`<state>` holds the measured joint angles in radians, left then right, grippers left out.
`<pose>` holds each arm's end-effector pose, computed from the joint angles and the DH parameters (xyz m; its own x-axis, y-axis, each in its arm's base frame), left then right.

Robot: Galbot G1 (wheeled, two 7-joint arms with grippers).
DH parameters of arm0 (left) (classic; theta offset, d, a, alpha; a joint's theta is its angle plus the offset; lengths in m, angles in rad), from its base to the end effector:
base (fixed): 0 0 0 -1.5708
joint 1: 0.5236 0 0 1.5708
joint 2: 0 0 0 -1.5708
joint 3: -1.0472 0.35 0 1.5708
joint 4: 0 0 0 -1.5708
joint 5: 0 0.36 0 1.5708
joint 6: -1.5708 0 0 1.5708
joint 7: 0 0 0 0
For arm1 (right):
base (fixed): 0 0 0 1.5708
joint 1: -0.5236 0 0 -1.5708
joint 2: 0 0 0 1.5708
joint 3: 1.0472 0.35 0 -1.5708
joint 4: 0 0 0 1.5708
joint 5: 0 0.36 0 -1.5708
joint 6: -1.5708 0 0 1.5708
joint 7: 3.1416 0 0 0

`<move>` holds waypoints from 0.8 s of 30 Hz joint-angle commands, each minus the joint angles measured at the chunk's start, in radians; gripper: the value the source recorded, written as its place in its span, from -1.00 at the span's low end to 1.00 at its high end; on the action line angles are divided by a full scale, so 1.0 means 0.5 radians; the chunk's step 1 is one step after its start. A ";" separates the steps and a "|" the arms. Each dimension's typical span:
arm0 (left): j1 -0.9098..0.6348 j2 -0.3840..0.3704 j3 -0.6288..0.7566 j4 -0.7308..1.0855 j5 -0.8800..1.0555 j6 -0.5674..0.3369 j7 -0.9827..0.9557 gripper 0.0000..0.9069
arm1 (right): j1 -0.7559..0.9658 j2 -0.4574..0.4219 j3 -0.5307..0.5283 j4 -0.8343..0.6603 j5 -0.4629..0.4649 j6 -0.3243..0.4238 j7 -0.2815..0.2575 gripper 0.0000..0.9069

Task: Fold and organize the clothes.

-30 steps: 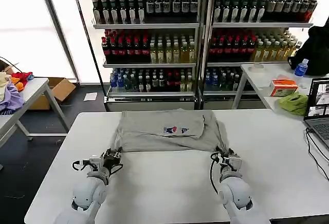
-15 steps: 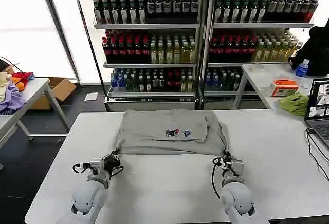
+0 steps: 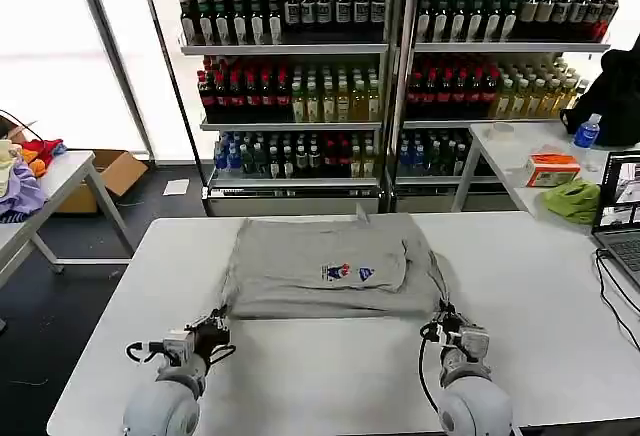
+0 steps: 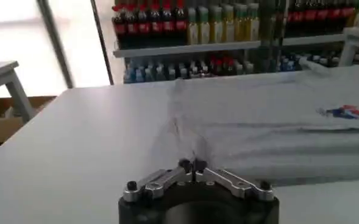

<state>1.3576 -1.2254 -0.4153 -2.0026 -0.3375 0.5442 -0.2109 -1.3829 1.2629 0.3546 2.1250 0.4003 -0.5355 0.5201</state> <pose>0.2486 0.0342 -0.2893 -0.8889 0.0229 0.4575 0.0524 0.9973 0.0518 0.2294 0.0004 -0.2586 -0.9053 0.1514 0.3968 0.1494 0.9881 -0.0361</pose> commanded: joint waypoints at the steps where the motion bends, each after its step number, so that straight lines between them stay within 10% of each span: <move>1: 0.451 0.005 -0.069 -0.539 0.042 -0.008 -0.040 -0.98 | -0.290 -0.011 0.008 0.282 -0.086 0.010 0.044 -1.00; 24: 0.913 0.031 0.022 -0.445 0.211 -0.141 -0.040 -0.98 | -0.793 -0.066 0.012 0.261 -0.244 0.190 0.142 -1.00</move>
<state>1.7200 -1.2105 -0.4171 -2.2322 -0.2741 0.5042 -0.2330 -1.7225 1.2323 0.3701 2.2574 0.3089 -0.4606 0.5841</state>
